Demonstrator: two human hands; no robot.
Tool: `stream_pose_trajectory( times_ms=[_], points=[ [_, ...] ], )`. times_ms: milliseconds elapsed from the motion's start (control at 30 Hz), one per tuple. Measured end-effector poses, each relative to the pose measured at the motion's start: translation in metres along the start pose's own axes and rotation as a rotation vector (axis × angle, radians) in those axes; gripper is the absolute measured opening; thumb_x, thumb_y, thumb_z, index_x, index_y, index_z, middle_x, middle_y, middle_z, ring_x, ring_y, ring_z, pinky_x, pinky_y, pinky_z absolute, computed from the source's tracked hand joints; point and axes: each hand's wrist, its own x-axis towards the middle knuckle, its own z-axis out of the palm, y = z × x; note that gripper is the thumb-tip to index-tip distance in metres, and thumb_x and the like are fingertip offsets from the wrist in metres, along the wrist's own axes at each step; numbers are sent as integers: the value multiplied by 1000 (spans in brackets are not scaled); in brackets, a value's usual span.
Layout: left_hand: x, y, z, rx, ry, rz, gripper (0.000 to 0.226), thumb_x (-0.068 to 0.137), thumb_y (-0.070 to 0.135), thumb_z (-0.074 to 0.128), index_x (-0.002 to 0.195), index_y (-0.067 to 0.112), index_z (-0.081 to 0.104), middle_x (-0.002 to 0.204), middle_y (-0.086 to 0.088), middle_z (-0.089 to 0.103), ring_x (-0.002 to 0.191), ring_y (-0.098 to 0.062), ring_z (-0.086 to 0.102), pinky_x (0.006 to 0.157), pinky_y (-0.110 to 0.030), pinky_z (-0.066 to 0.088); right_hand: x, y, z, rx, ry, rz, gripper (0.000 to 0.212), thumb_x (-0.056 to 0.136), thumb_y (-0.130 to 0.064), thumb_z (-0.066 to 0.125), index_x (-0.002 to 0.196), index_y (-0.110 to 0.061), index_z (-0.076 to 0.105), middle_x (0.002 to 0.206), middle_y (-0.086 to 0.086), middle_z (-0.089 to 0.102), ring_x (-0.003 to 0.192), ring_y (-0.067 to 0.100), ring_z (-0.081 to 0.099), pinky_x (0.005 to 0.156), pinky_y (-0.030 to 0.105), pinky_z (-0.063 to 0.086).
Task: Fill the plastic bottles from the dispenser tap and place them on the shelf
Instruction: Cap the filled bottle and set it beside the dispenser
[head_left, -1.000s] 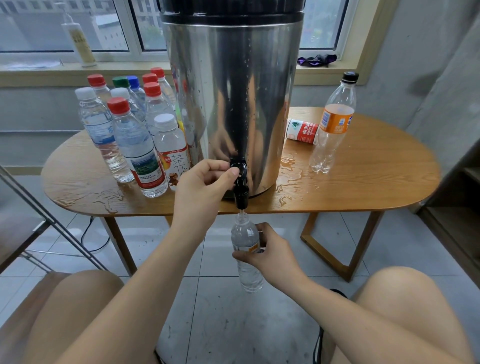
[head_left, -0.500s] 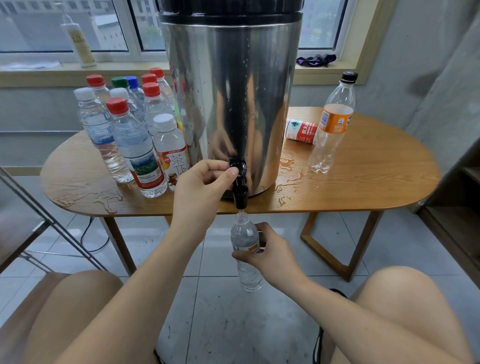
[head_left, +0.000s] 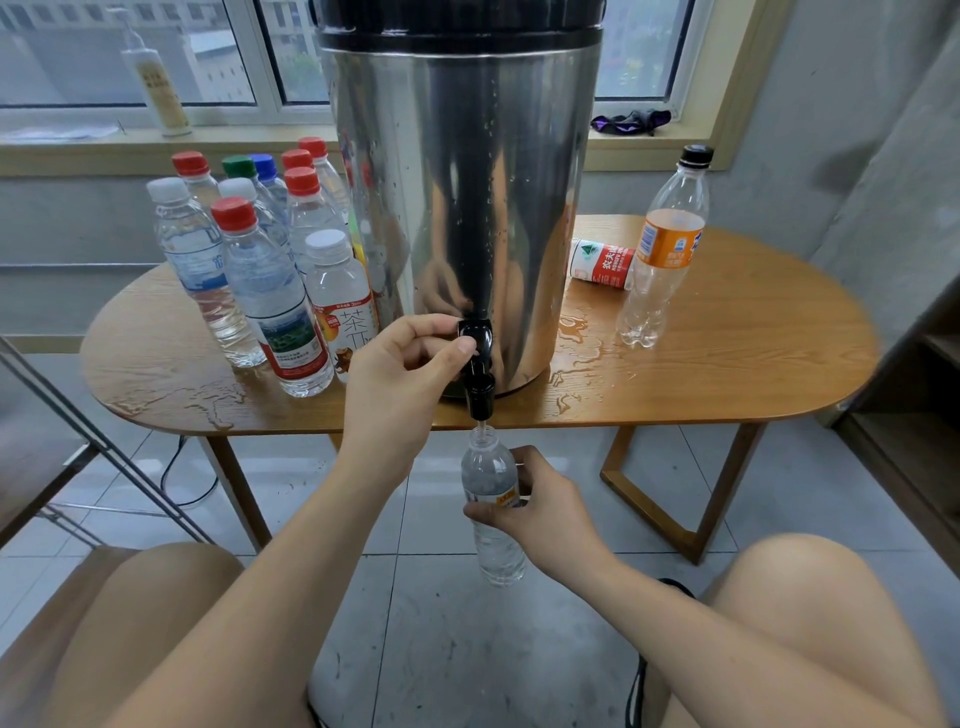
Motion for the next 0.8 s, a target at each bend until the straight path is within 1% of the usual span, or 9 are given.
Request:
stream_pose_trajectory(
  times_ms=[67,133,200,267,367,500,533,667,800],
  points=[
    [-1,0,-1,28,-10,53,20,97,15,81,117,15,76,84,0,80,90,-13,78,95,-30,59,0,0,0,7,5,1,63,72,-50,97,121,-41,58,114,-15,75,101,5,72,94,34,61],
    [-3,1,-2,109,-26,137,20,97,16,82,116,17,77,87,2,81,90,-14,79,93,-34,62,-1,0,-1,15,10,0,62,72,-49,97,120,-41,59,112,-15,75,99,5,72,93,35,62],
    [-5,-1,-3,207,-35,215,16,97,18,83,111,22,78,88,6,81,87,-15,78,82,-32,62,-1,0,-2,17,11,-2,62,72,-50,97,120,-41,59,111,-15,75,98,4,72,92,36,62],
    [-6,-1,-7,234,-41,233,12,96,20,83,107,23,78,88,8,81,84,-12,77,75,-25,57,-1,-1,-2,19,9,-2,61,72,-49,97,119,-41,59,111,-15,75,99,4,72,92,35,62],
    [-5,1,-15,238,-65,244,16,95,20,83,111,20,80,95,8,82,90,-11,78,81,-20,58,-2,-3,-3,22,7,-3,59,72,-49,97,118,-41,59,111,-16,76,99,4,72,92,35,62],
    [0,-6,-35,251,-61,219,20,100,26,78,119,21,79,102,4,82,100,-19,78,92,-39,63,-3,-2,-2,37,15,-10,58,71,-48,98,116,-40,61,107,-15,77,96,3,73,91,35,62],
    [3,-10,-40,295,-45,208,18,101,28,77,119,23,79,102,5,82,101,-17,77,93,-41,63,-3,-2,-3,38,17,-16,58,71,-48,98,116,-40,62,106,-15,77,96,3,73,91,35,62],
    [11,-26,-60,525,-34,164,15,100,26,79,114,29,78,99,17,78,98,-1,72,86,-21,58,-6,-5,-4,32,4,-32,56,74,-48,98,117,-40,62,104,-17,76,96,2,72,89,27,60],
    [17,-48,-71,756,-119,111,19,95,32,82,114,29,79,102,20,74,98,5,66,85,-21,54,-7,-7,-3,5,2,-44,56,74,-48,98,116,-40,62,105,-18,75,97,-1,71,87,23,58]
  ],
)
